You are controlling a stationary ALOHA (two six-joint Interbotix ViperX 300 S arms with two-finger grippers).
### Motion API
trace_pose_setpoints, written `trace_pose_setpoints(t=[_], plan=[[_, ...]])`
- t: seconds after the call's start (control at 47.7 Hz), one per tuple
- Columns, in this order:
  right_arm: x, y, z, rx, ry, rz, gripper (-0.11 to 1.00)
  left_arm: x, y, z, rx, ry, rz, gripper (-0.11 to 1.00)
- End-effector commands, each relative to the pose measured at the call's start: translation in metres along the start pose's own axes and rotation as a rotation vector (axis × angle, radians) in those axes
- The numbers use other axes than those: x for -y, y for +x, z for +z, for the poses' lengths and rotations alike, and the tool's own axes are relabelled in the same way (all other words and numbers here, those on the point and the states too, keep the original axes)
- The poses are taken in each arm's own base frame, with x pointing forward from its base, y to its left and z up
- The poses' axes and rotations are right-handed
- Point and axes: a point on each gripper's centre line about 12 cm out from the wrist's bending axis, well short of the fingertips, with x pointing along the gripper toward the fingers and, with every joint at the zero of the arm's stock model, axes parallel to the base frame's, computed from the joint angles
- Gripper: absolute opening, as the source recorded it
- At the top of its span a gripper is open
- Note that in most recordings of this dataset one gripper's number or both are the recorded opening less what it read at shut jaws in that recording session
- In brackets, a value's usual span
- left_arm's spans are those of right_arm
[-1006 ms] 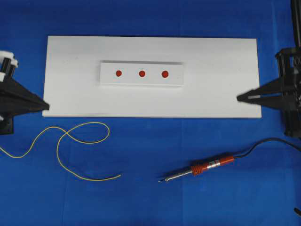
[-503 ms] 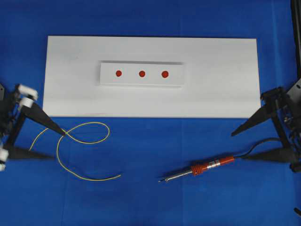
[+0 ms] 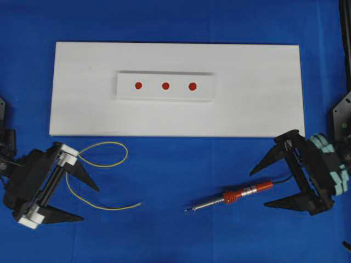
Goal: Touch the tip of the soldering iron to the tip of the solder at the mark.
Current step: 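Grasp the yellow solder wire with left gripper, red-handled iron with right, then lift both held tools and carry them over the red-dot strip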
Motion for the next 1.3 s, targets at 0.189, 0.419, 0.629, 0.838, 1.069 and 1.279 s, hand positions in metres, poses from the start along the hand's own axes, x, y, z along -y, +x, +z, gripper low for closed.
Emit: trace_pose_setpoints(t=[0.189,0.419,0.629,0.838,1.069,1.279], plan=[[0.001,0.023,-0.033,0.002,0.032,-0.01,0.89,-0.002,0.037,-0.037,-0.073,-0.047,0.007,0.79],[0.007,0.041,-0.056,-0.024,0.024,-0.032,0.87,-0.003,0.057,-0.06,-0.134,-0.072,0.012,0.78],[0.009,0.046,-0.066,-0.037,0.013,-0.038,0.65,-0.003,0.059,-0.068,-0.162,-0.071,0.015,0.55],[0.01,0.049,-0.071,-0.05,0.006,-0.043,0.15,-0.003,0.062,-0.067,-0.165,-0.072,0.016,0.03],[0.014,0.053,-0.073,-0.053,0.008,-0.057,0.07,-0.003,0.066,-0.064,-0.166,-0.073,0.018,0.01],[0.015,0.054,-0.071,-0.046,0.011,-0.061,0.07,-0.006,0.067,-0.059,-0.153,-0.081,0.026,0.01]])
